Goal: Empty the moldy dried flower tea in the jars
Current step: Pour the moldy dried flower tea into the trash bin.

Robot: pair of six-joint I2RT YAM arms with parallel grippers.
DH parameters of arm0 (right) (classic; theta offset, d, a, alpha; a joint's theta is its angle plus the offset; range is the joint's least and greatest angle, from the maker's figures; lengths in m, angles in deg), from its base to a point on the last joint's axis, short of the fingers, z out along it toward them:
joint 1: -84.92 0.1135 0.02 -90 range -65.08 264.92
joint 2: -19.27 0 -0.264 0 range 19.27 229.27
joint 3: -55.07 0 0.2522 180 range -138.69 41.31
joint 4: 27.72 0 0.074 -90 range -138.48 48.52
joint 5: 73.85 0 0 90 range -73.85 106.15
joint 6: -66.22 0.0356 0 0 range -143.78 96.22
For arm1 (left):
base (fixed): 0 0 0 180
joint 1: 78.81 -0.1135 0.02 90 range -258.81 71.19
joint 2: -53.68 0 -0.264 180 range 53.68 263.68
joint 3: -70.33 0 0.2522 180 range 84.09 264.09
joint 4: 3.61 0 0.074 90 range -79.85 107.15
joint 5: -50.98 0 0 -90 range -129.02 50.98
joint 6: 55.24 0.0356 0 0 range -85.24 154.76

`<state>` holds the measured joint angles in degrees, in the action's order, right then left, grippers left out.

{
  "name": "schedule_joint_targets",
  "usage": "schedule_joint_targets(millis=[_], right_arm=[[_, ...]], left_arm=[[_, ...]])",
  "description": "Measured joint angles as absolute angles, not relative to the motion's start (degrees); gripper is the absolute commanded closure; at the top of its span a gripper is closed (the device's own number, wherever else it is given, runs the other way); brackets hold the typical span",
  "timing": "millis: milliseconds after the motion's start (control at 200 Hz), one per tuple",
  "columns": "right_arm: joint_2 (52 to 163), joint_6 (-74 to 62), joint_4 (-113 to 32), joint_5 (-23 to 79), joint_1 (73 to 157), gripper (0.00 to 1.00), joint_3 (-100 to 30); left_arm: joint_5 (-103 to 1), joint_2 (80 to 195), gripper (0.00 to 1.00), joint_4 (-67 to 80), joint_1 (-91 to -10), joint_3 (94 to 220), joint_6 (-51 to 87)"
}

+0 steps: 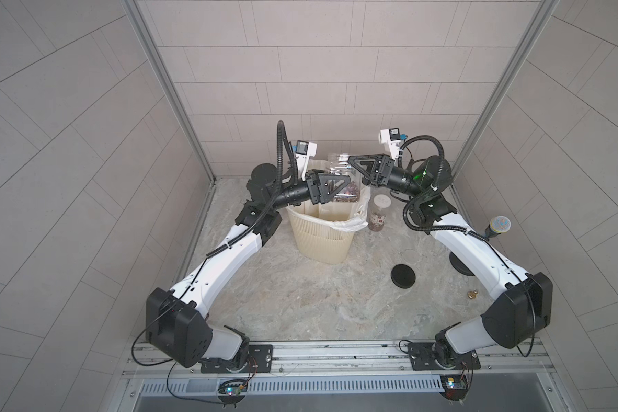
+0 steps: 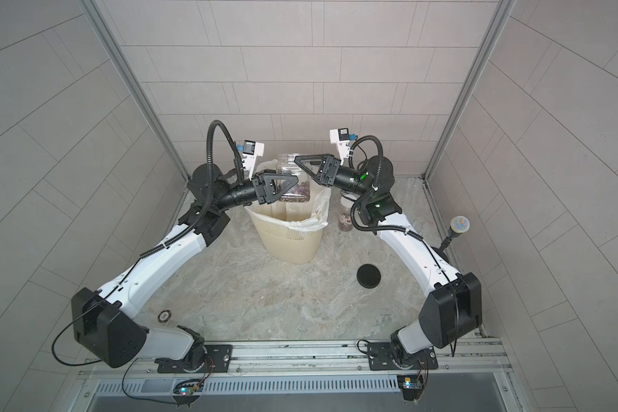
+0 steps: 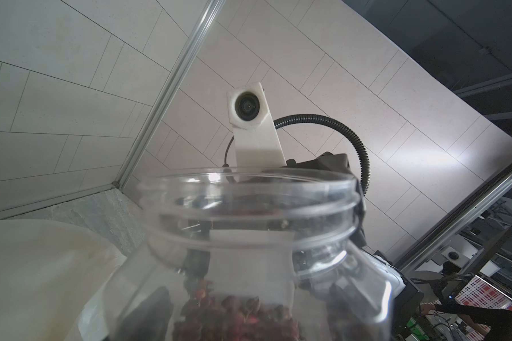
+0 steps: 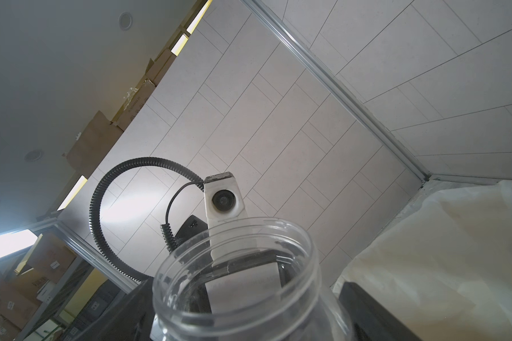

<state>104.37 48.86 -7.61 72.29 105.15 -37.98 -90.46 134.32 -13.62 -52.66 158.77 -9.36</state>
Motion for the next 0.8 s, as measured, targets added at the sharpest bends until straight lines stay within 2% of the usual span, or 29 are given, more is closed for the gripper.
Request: schedule_joint_targets(millis=[240, 475, 801], right_arm=[[104.33, 48.75, -9.29, 72.29, 105.30, 0.00, -37.98], [102.23, 41.25, -19.61, 71.27, 105.50, 0.01, -38.00], [103.83, 47.16, -13.07, 71.27, 105.79, 0.01, -38.09]], left_arm=[[-90.15, 134.39, 0.37, -12.98, -52.66, 158.77, -9.38], [-89.89, 135.02, 0.37, -11.39, -52.77, 158.77, -9.56], [-90.28, 135.55, 0.37, -14.75, -52.94, 158.77, -12.13]])
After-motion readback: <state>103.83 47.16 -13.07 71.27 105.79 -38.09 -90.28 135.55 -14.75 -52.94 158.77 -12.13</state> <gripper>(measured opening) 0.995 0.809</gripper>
